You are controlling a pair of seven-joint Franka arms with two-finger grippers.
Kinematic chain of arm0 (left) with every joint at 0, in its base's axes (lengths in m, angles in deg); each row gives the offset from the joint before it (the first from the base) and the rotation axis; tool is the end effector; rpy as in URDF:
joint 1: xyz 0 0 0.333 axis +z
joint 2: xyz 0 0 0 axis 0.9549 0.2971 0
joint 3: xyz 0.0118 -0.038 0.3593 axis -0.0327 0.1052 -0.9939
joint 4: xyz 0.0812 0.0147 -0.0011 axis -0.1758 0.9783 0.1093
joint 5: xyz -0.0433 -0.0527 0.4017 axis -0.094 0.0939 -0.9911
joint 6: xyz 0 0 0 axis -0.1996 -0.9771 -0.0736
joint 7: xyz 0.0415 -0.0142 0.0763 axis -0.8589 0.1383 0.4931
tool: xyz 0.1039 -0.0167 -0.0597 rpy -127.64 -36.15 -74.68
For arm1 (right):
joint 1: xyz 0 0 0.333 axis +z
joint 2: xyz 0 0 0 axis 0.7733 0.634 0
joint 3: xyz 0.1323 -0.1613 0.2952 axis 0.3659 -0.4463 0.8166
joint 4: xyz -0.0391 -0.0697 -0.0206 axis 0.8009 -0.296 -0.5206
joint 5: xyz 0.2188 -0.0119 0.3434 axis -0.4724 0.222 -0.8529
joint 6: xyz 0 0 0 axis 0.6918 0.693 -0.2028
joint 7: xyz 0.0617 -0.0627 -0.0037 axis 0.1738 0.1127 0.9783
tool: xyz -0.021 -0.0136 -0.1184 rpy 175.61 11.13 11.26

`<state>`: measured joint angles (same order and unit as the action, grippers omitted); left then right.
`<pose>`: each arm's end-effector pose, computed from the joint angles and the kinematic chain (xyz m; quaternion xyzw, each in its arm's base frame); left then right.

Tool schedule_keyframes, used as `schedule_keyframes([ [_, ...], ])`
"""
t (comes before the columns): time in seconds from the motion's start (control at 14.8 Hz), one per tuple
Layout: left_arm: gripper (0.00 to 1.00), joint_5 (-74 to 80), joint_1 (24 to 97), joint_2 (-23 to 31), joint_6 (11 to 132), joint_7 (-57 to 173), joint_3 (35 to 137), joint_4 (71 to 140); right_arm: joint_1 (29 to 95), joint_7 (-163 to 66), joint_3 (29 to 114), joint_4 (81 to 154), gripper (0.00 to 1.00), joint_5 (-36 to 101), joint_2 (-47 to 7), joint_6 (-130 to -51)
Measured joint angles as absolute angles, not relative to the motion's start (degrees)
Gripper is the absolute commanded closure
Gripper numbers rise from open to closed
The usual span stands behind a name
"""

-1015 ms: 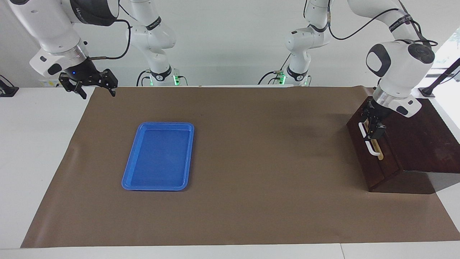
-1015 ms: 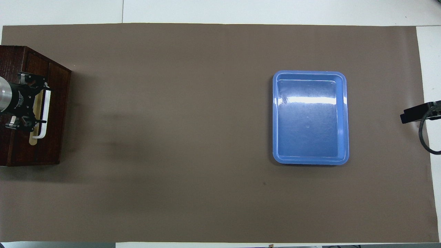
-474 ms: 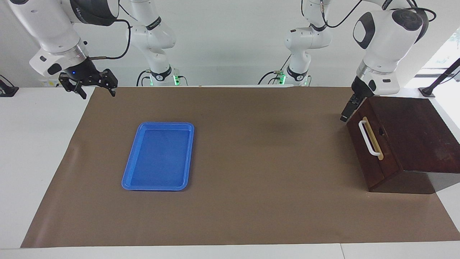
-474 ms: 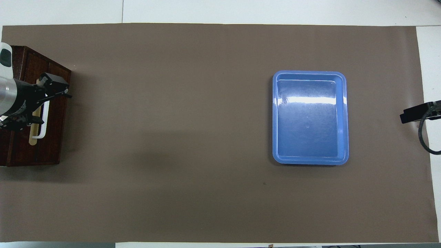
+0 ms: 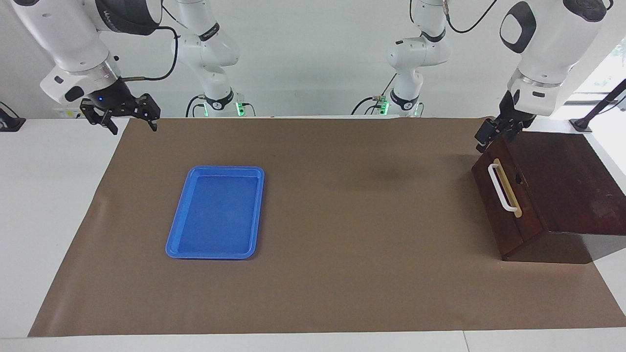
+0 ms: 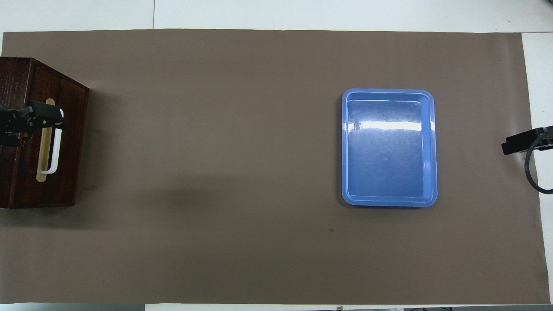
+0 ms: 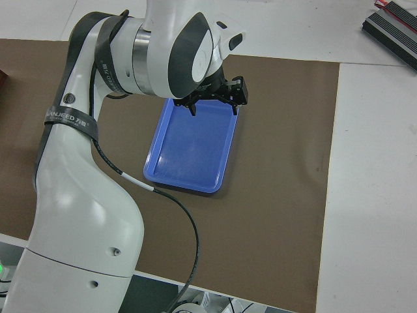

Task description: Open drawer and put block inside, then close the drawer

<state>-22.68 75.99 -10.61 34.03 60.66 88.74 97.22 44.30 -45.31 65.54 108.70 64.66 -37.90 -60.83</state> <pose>0.5573 -0.0249 0.6220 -0.9901 -0.1352 -0.0384 0.0051 0.5440 -0.0532 0.6424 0.9978 0.0552 -0.0356 0.0100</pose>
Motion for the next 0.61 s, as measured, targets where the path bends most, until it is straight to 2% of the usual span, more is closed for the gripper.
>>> schedule_keyframes([
  [0.41, 0.0, -22.7, 74.3, -10.6, 32.0, 57.6, 89.7, 97.0, 44.3, -45.3, 65.5, 108.7, 0.0, 64.7, -37.9, -60.8],
  [0.61, 0.0, -22.7, 74.2, -10.1, 28.8, 52.1, 89.7, 94.0, 44.3, -45.3, 65.5, 108.7, 0.0, 64.7, -37.9, -60.8],
])
